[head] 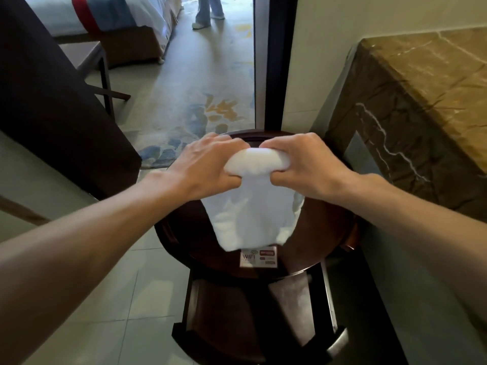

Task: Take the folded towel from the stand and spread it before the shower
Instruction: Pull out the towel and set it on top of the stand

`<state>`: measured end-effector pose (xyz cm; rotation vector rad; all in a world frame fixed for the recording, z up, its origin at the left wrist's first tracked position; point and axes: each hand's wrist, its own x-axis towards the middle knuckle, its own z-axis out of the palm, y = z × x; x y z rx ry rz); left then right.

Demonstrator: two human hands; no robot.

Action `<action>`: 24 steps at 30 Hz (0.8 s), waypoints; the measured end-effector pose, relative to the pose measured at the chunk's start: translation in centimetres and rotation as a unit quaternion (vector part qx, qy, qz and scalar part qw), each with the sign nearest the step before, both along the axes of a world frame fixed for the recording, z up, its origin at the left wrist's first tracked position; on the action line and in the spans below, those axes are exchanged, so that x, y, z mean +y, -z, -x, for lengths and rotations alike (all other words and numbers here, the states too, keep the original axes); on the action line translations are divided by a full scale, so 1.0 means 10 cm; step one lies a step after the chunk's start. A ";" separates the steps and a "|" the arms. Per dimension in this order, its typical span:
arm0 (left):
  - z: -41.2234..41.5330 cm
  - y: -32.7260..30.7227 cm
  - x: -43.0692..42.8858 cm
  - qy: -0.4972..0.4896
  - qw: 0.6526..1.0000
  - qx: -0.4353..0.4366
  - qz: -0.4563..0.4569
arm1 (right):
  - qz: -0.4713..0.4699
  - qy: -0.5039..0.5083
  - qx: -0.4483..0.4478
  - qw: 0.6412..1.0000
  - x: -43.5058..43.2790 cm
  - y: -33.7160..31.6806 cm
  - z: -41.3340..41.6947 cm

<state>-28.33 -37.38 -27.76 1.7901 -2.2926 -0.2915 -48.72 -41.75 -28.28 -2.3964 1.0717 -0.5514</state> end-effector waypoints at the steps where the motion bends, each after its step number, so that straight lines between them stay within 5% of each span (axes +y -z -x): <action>1: 0.01 -0.03 -0.06 -0.001 1.000 -0.001 0.010 | 0.011 0.002 -0.003 1.000 -0.05 -0.03 0.00; 10: 0.14 0.18 -0.15 -0.007 0.993 -0.060 0.103 | 0.095 0.008 0.011 0.995 -0.14 0.20 0.10; 24: 0.41 1.27 0.56 0.043 0.989 -0.135 0.037 | 0.098 -0.016 0.037 0.994 0.67 1.41 0.40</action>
